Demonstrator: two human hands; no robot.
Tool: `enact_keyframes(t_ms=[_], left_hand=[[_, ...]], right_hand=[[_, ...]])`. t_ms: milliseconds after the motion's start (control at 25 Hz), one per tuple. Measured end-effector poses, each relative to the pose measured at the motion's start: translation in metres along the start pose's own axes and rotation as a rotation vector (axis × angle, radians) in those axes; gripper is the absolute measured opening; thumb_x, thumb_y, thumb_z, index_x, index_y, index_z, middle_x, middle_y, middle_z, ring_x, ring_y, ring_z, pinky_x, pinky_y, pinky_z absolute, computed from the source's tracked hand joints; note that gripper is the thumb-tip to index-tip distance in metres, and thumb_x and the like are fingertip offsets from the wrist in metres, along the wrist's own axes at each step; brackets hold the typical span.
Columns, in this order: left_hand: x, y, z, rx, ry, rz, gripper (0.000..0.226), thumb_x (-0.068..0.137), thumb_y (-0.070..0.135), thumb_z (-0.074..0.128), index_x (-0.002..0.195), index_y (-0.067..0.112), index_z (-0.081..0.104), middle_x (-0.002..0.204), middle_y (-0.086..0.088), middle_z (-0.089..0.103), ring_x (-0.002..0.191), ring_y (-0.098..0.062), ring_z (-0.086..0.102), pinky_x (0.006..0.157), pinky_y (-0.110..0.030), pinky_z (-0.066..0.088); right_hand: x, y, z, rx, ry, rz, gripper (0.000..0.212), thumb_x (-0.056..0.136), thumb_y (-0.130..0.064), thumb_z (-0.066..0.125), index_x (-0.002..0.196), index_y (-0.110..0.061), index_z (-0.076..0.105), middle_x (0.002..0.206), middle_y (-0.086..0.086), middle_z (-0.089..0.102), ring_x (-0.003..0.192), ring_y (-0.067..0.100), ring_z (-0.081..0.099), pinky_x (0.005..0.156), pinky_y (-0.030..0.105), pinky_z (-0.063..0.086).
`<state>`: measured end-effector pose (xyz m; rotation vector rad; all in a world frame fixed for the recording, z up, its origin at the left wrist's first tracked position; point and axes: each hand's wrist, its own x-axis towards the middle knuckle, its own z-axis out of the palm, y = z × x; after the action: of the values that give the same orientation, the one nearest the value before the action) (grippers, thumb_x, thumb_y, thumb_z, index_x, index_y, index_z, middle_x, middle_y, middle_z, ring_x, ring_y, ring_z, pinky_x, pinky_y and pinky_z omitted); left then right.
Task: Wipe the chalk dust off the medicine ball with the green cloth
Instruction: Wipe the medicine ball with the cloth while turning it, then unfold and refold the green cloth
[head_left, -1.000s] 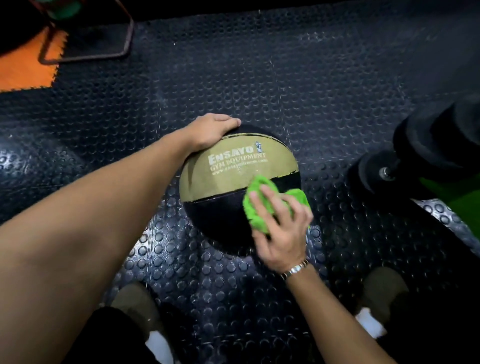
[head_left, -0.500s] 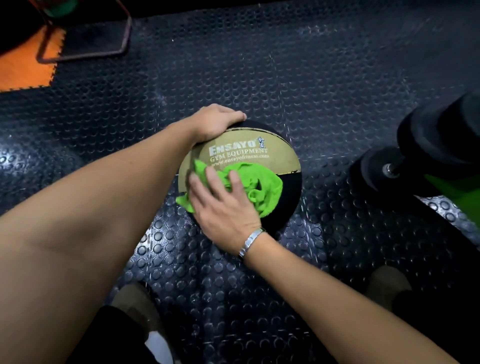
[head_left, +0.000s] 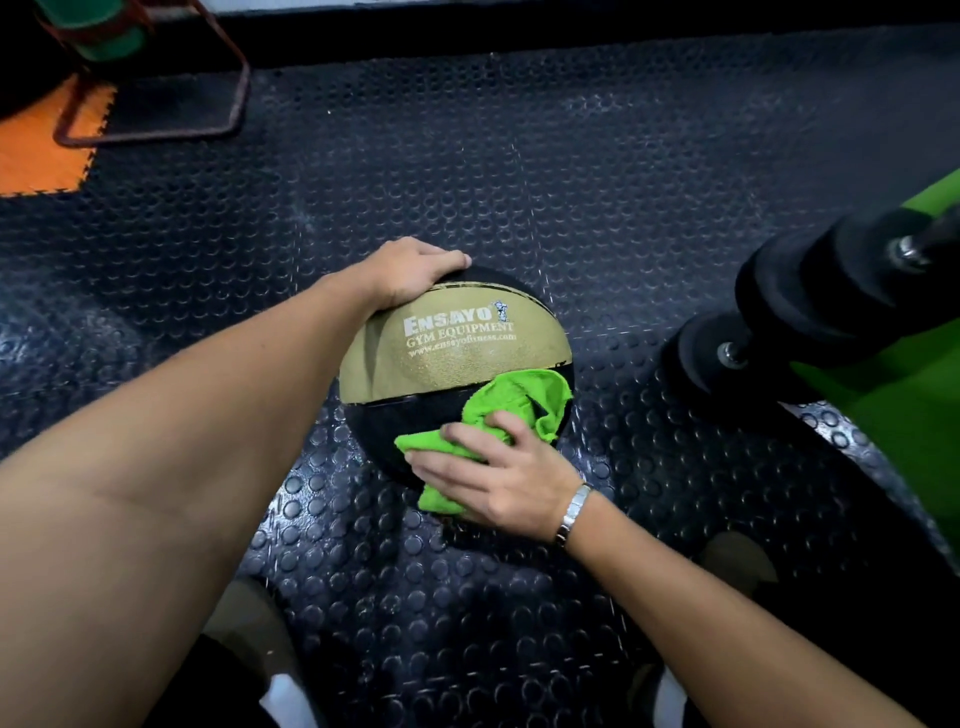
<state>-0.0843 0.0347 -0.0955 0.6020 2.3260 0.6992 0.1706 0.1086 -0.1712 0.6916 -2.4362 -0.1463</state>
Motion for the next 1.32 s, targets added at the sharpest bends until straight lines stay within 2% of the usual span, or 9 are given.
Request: enact_keyframes(t_ms=[120,320,440,600,720,800,1000,1200,1320], left_hand=[[0.001,-0.003,-0.001,-0.014,-0.007,-0.003,0.047,0.091,0.073,0.056,0.125,0.048,0.074,0.149,0.010,0.061,0.137,-0.021,0.053,0.118,-0.043,0.036],[0.004,0.001,-0.003,0.010,-0.029,-0.021,0.052,0.088,0.078,0.051,0.126,0.050,0.073,0.149,0.010,0.060,0.137,-0.021,0.052,0.117,-0.045,0.035],[0.002,0.005,-0.004,0.053,-0.045,-0.025,0.048,0.097,0.073,0.048,0.132,0.048,0.070,0.152,0.008,0.058,0.137,-0.022,0.051,0.113,-0.044,0.035],[-0.008,0.011,-0.006,0.236,0.127,0.051,0.052,0.098,0.070,0.051,0.127,0.034,0.074,0.137,0.003,0.068,0.124,-0.023,0.060,0.105,-0.042,0.048],[-0.015,0.009,-0.005,0.269,0.248,0.045,0.050,0.096,0.070,0.054,0.111,0.026,0.074,0.115,0.001,0.072,0.103,-0.022,0.061,0.089,-0.039,0.050],[-0.018,0.007,-0.003,0.233,0.235,0.019,0.050,0.098,0.068,0.054,0.112,0.025,0.074,0.114,0.001,0.072,0.102,-0.021,0.060,0.086,-0.037,0.048],[-0.022,0.008,-0.002,0.165,0.215,0.013,0.049,0.097,0.068,0.056,0.115,0.025,0.074,0.121,0.002,0.072,0.106,-0.019,0.056,0.089,-0.036,0.044],[-0.050,0.018,-0.004,0.077,0.300,0.073,0.037,0.099,0.056,0.061,0.115,0.026,0.075,0.115,0.005,0.072,0.110,-0.018,0.063,0.097,-0.038,0.051],[-0.091,0.051,0.000,-0.142,0.476,0.207,0.018,0.095,0.039,0.068,0.098,0.024,0.078,0.090,0.012,0.075,0.092,-0.010,0.069,0.088,-0.035,0.054]], right_hand=[[-0.009,0.022,-0.006,-0.031,0.032,0.212,0.050,0.091,-0.044,0.060,0.140,-0.037,0.055,0.150,-0.013,0.049,0.127,0.020,0.046,0.097,0.043,0.035],[0.007,0.017,-0.001,0.242,0.117,1.015,0.045,0.095,-0.051,0.043,0.138,-0.040,0.054,0.153,-0.001,0.040,0.129,0.025,0.041,0.104,0.041,0.029],[0.017,0.029,0.003,0.550,0.318,1.508,0.047,0.099,-0.048,0.041,0.121,-0.017,0.069,0.135,-0.004,0.053,0.119,0.017,0.047,0.106,0.037,0.037],[0.012,0.069,-0.006,1.067,0.628,2.040,0.035,0.101,-0.041,0.053,0.090,-0.012,0.069,0.094,-0.002,0.069,0.089,0.016,0.063,0.082,0.031,0.052],[0.001,0.080,-0.021,1.503,0.706,2.071,0.048,0.093,-0.055,0.057,0.098,-0.010,0.072,0.088,0.008,0.070,0.069,0.019,0.063,0.060,0.030,0.050],[0.001,0.079,-0.035,1.797,0.665,2.030,0.055,0.091,-0.063,0.051,0.088,-0.014,0.073,0.073,0.007,0.061,0.058,0.021,0.054,0.055,0.028,0.040],[0.013,0.074,-0.052,2.271,0.932,1.743,0.046,0.096,-0.053,0.043,0.088,-0.017,0.071,0.090,0.006,0.070,0.080,0.027,0.067,0.079,0.041,0.059],[0.040,0.068,-0.063,2.412,0.840,1.575,0.054,0.094,-0.057,0.048,0.119,-0.011,0.062,0.123,0.015,0.063,0.107,0.032,0.065,0.098,0.047,0.053],[0.056,0.061,-0.074,2.457,0.778,1.475,0.061,0.090,-0.060,0.056,0.129,-0.014,0.058,0.136,0.011,0.054,0.113,0.031,0.061,0.100,0.049,0.051]])
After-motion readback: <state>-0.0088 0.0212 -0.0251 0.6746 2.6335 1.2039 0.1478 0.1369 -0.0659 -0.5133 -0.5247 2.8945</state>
